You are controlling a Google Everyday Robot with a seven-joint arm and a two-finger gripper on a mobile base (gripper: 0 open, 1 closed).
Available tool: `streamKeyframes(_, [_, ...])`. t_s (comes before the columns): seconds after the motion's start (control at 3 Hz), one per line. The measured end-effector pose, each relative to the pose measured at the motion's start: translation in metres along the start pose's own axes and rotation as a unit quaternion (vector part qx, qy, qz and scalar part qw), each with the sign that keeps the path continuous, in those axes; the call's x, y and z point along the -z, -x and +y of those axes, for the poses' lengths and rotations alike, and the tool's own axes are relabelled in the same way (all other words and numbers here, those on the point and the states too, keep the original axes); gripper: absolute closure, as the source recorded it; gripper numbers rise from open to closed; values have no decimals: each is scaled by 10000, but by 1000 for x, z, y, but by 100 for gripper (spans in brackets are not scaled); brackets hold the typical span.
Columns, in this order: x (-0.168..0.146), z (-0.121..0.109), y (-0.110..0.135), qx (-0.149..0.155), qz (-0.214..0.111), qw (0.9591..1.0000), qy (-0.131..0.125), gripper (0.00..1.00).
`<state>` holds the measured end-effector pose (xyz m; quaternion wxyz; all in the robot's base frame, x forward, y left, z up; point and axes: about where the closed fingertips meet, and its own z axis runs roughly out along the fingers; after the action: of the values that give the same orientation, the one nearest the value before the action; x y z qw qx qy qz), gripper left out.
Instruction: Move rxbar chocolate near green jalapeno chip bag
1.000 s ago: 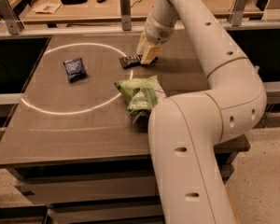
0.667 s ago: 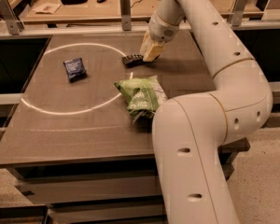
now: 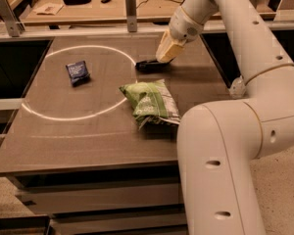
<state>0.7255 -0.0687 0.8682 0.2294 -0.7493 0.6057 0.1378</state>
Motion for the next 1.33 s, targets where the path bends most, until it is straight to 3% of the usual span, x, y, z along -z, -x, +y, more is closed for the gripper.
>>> streamKeyframes(0.67, [43,31,-5,-437,-270,9987,-27,100])
streamKeyframes(1.33, [77,87,11,-900,-434,9949,119,100])
